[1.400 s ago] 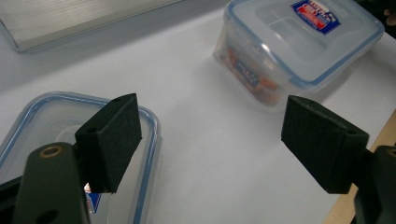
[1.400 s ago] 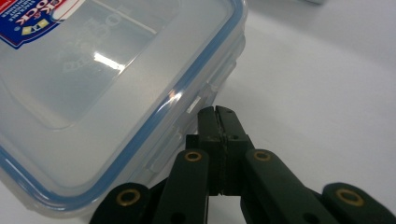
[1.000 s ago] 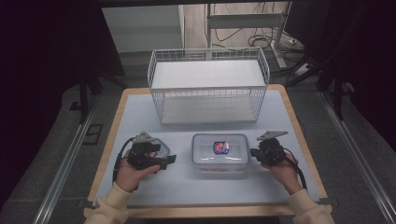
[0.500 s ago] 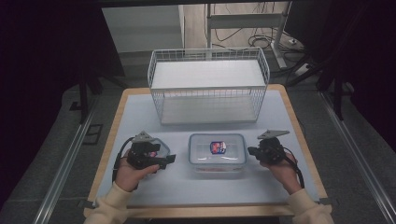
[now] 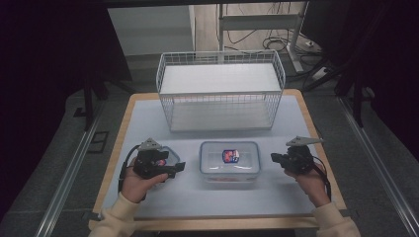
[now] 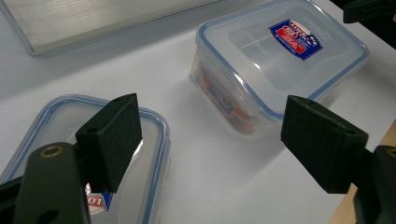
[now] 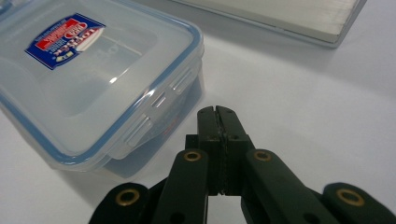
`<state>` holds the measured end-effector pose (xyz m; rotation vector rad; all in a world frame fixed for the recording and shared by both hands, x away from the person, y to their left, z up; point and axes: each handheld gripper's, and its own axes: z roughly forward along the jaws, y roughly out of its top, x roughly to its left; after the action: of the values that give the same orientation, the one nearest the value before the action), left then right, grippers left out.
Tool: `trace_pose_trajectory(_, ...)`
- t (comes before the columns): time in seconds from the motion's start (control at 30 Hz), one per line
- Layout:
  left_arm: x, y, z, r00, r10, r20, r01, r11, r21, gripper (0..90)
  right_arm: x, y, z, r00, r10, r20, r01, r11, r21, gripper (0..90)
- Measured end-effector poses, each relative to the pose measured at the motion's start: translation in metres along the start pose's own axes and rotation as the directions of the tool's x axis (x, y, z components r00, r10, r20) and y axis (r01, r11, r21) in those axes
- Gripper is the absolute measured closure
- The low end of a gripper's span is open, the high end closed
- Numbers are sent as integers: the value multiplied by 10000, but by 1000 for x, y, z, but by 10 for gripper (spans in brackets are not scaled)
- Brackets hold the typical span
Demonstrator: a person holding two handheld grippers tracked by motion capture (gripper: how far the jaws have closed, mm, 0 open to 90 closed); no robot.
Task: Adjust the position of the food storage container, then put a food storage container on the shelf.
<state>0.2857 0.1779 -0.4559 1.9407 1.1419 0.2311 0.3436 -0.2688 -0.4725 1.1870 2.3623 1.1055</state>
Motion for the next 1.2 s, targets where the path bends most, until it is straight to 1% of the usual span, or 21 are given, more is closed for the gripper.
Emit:
trace_pose_trajectory(0.23, 2, 1, 3, 10000, -25, 23, 25, 10000, 52, 201, -1, 1, -6, 9999, 86, -89, -87, 9998, -170, 888)
trace_pose_trajectory(0.3, 2, 0, 3, 10000, -86, -7, 86, 10000, 48, 200, -2, 1, -8, 9997, 185, -177, -189, 9996, -208, 855)
trace_pose_trajectory(0.33, 3, 0, 4, 9998, -177, 0, 177, 9998, -1, 197, -3, 1, -9, 9992, 281, -275, -289, 9992, -289, 779)
trace_pose_trajectory(0.4, 3, 0, 5, 9997, -249, 67, 249, 9997, -10, 192, -5, 1, -11, 9979, 429, -477, -449, 9982, -405, 658)
trace_pose_trajectory(0.43, 3, 1, 5, 9993, -364, 102, 364, 9993, -25, 192, -5, 1, -11, 9979, 429, -477, -449, 9982, -405, 658)
trace_pose_trajectory(0.47, 4, 0, 7, 9988, -470, 141, 470, 9989, -21, 189, -6, 2, -12, 9965, 517, -657, -548, 9975, -449, 602)
trace_pose_trajectory(0.5, 5, 0, 9, 9979, -632, 174, 632, 9980, 6, 181, -7, 2, -13, 9934, 739, -876, -789, 9954, -547, 517)
trace_pose_trajectory(0.53, 5, 0, 9, 9979, -632, 174, 632, 9980, 6, 179, -7, 2, -13, 9934, 739, -876, -789, 9954, -547, 517)
trace_pose_trajectory(0.57, 5, 0, 11, 9970, -726, 254, 726, 9974, 21, 177, -8, 3, -14, 9894, 953, -1097, -1023, 9929, -602, 435)
trace_pose_trajectory(0.6, 6, 0, 13, 9951, -888, 446, 886, 9960, 51, 177, -8, 3, -14, 9886, 976, -1148, -1052, 9925, -620, 405)
trace_pose_trajectory(0.63, 6, 0, 13, 9951, -888, 446, 886, 9960, 51, 179, -8, 3, -14, 9886, 976, -1148, -1052, 9925, -620, 405)
trace_pose_trajectory(0.67, 7, 1, 16, 9928, -1058, 554, 1055, 9944, 84, 184, -6, 4, -14, 9874, 943, -1271, -1029, 9927, -627, 321)
trace_pose_trajectory(0.73, 7, 2, 21, 9898, -1222, 729, 1216, 9925, 130, 188, -4, 5, -13, 9872, 912, -1305, -993, 9934, -570, 259)
trace_pose_trajectory(0.77, 6, 3, 23, 9880, -1294, 839, 1284, 9916, 173, 188, -3, 6, -12, 9862, 918, -1376, -999, 9936, -532, 241)
trace_pose_trajectory(0.83, 5, 6, 28, 9860, -1362, 964, 1349, 9907, 202, 189, -2, 7, -9, 9809, 980, -1681, -1064, 9934, -422, 212)
trace_pose_trajectory(0.97, -4, 13, 40, 9881, -1173, 993, 1143, 9928, 346, 189, 2, 9, -5, 9762, 931, -1957, -989, 9949, -203, 213)
trace_pose_trajectory(1.03, -5, 15, 43, 9883, -1147, 1009, 1115, 9931, 374, 189, 2, 9, -4, 9761, 935, -1962, -986, 9950, -162, 212)
trace_pose_trajectory(1.07, -8, 17, 49, 9880, -1113, 1067, 1064, 9930, 504, 189, 2, 8, -4, 9758, 956, -1965, -1004, 9948, -148, 212)
trace_pose_trajectory(1.13, -11, 18, 55, 9870, -1153, 1117, 1088, 9921, 627, 189, 2, 8, -5, 9760, 979, -1943, -1024, 9947, -131, 212)
trace_pose_trajectory(1.17, -11, 18, 55, 9870, -1153, 1117, 1088, 9921, 627, 189, 2, 8, -5, 9760, 979, -1943, -1024, 9947, -131, 212)
trace_pose_trajectory(1.2, -12, 18, 61, 9821, -1331, 1334, 1236, 9893, 777, 189, 1, 8, -6, 9761, 1005, -1927, -1055, 9943, -157, 212)
